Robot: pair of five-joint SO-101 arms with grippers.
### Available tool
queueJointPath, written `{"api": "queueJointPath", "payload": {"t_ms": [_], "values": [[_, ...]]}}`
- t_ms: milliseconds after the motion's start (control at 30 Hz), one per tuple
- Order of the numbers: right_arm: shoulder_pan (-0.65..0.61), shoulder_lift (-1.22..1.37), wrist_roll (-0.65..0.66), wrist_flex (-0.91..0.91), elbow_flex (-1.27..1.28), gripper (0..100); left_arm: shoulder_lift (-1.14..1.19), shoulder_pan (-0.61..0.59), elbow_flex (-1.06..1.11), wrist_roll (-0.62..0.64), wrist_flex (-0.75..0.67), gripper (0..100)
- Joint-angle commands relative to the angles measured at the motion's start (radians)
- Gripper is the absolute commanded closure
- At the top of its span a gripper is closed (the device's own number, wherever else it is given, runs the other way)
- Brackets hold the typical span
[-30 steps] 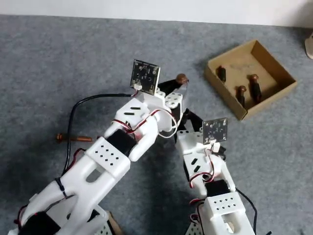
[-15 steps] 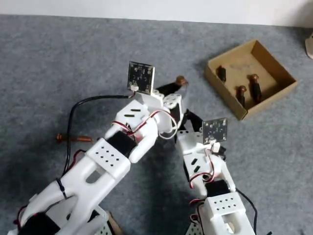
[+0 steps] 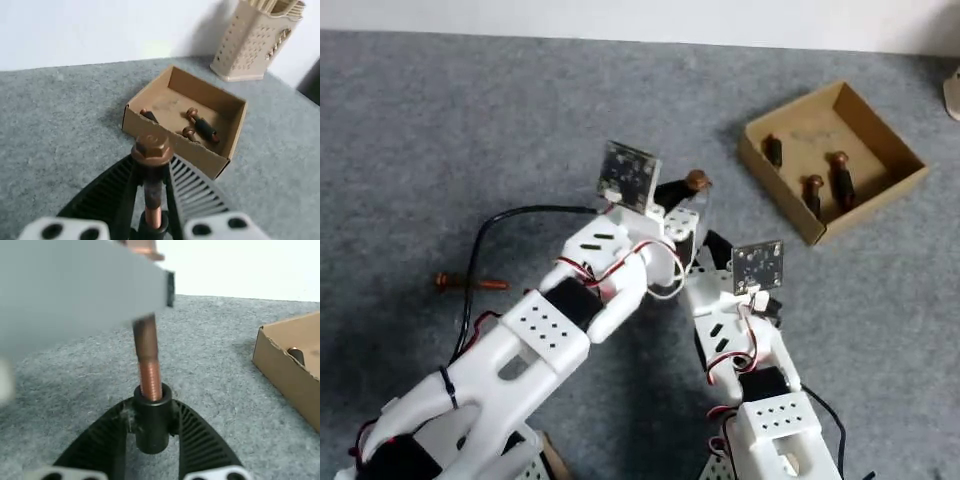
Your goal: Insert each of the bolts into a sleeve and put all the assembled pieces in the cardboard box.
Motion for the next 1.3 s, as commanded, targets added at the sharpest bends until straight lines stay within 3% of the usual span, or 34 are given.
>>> {"api": "queueJointPath", "payload": {"t_ms": [0,200,400,500,667,933,1167,1267], "values": [[-0.008,-0.016,0.009,-0.001,0.102,99.5,-0.038,0.025,0.01,-0.04,-0.014,99],[-0.008,-0.016,0.009,-0.001,0.102,99.5,-0.039,0.024,0.025,-0.041,-0.014,98],[-0.008,-0.016,0.009,-0.001,0.102,99.5,-0.036,0.024,0.03,-0.038,0.021,77],[-0.008,-0.016,0.009,-0.001,0.102,99.5,-0.038,0.024,0.01,-0.035,0.086,73],[-0.008,-0.016,0.006,-0.001,0.102,99.5,-0.045,0.024,0.002,-0.031,0.12,73],[-0.008,-0.016,0.003,-0.001,0.102,99.5,-0.045,-0.068,-0.048,0.149,0.126,74],[-0.007,-0.015,0.0,0.016,0.101,99.5,-0.047,-0.18,-0.091,0.149,0.175,89],[-0.002,-0.015,0.0,0.151,0.088,99.5,-0.047,-0.232,-0.084,0.149,0.272,92]]}}
